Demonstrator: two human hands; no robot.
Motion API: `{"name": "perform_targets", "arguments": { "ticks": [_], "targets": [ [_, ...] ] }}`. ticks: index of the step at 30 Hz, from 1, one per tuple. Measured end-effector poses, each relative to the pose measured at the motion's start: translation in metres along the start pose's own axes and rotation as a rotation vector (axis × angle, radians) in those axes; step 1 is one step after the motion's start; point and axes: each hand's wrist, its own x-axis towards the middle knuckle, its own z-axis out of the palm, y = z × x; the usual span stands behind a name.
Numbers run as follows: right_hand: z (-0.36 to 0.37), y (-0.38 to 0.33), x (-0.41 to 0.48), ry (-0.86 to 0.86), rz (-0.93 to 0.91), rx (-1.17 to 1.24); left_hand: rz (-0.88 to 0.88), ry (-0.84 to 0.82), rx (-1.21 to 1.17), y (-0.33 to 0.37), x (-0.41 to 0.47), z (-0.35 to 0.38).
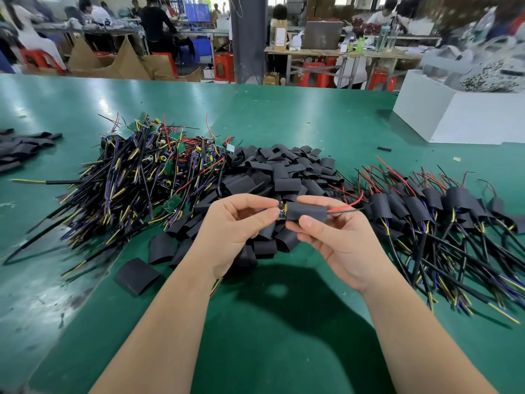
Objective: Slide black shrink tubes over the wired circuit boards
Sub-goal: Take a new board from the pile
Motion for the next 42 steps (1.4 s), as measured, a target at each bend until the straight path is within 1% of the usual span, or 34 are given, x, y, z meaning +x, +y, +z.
{"name": "perform_targets", "arguments": {
  "ticks": [3, 6, 9, 11, 13, 18, 20, 23, 25, 26, 28, 29, 30, 31, 32, 34, 36, 37, 38, 39, 40, 41, 42],
  "targets": [
    [0.002, 0.0, 0.0, 0.031, -0.025, -0.045, -0.029, 0.005, -0.027, 0.001, 0.001, 0.002],
    [0.003, 0.001, -0.001, 0.05, -0.031, -0.086, -0.138, 0.006, -0.003, 0.002, 0.002, -0.002],
    [0.005, 0.005, -0.001, 0.07, -0.043, -0.223, -0.21, 0.016, 0.034, 0.002, 0.001, -0.004],
    [0.007, 0.008, -0.001, 0.085, -0.042, -0.268, -0.213, 0.049, 0.06, 0.0, 0.001, -0.004],
    [0.01, 0.009, 0.0, 0.106, -0.034, -0.259, -0.202, 0.074, 0.066, 0.0, 0.002, -0.003],
    [0.017, 0.014, 0.0, 0.122, -0.044, -0.293, -0.234, 0.041, 0.013, 0.001, 0.0, -0.001],
    [0.018, 0.013, 0.0, 0.113, -0.053, -0.232, -0.229, 0.046, 0.007, 0.001, 0.0, 0.001],
    [0.019, 0.014, -0.001, 0.069, -0.037, -0.075, -0.186, 0.063, 0.037, 0.001, 0.0, 0.003],
    [0.02, 0.013, -0.002, 0.078, -0.007, 0.018, -0.205, 0.032, 0.008, 0.002, -0.001, 0.005],
    [0.02, 0.011, -0.001, 0.103, 0.007, 0.07, -0.232, -0.01, -0.044, 0.003, -0.002, 0.005],
    [0.018, 0.002, 0.001, 0.187, 0.013, 0.213, -0.27, -0.137, -0.156, 0.006, -0.005, 0.004],
    [0.014, -0.004, 0.003, 0.259, 0.011, 0.289, -0.27, -0.186, -0.181, 0.007, -0.006, 0.003],
    [0.008, -0.011, 0.005, 0.347, 0.004, 0.354, -0.255, -0.198, -0.19, 0.008, -0.006, 0.002],
    [0.0, -0.019, 0.007, 0.431, -0.016, 0.388, -0.234, -0.175, -0.194, 0.009, -0.005, 0.0],
    [-0.01, -0.028, 0.009, 0.496, -0.051, 0.377, -0.211, -0.113, -0.2, 0.009, -0.003, -0.003],
    [-0.034, -0.046, 0.007, 0.603, -0.176, 0.263, -0.185, 0.105, -0.202, 0.01, 0.004, -0.013],
    [-0.057, -0.063, 0.0, 0.733, -0.346, 0.051, -0.163, 0.409, -0.101, 0.006, 0.011, -0.031],
    [-0.067, -0.069, -0.004, 0.814, -0.411, -0.131, -0.134, 0.578, 0.037, 0.004, 0.014, -0.042],
    [-0.076, -0.072, -0.007, 0.893, -0.437, -0.375, -0.096, 0.724, 0.256, 0.001, 0.016, -0.053],
    [-0.082, -0.071, -0.009, 0.959, -0.408, -0.642, -0.064, 0.818, 0.508, -0.002, 0.015, -0.061],
    [-0.085, -0.068, -0.008, 0.993, -0.341, -0.873, -0.043, 0.858, 0.729, -0.003, 0.014, -0.066],
    [-0.084, -0.064, -0.007, 0.992, -0.268, -1.007, -0.031, 0.862, 0.893, -0.005, 0.013, -0.069],
    [-0.081, -0.059, -0.006, 0.961, -0.224, -1.055, -0.038, 0.841, 1.004, -0.007, 0.013, -0.071]
  ]
}}
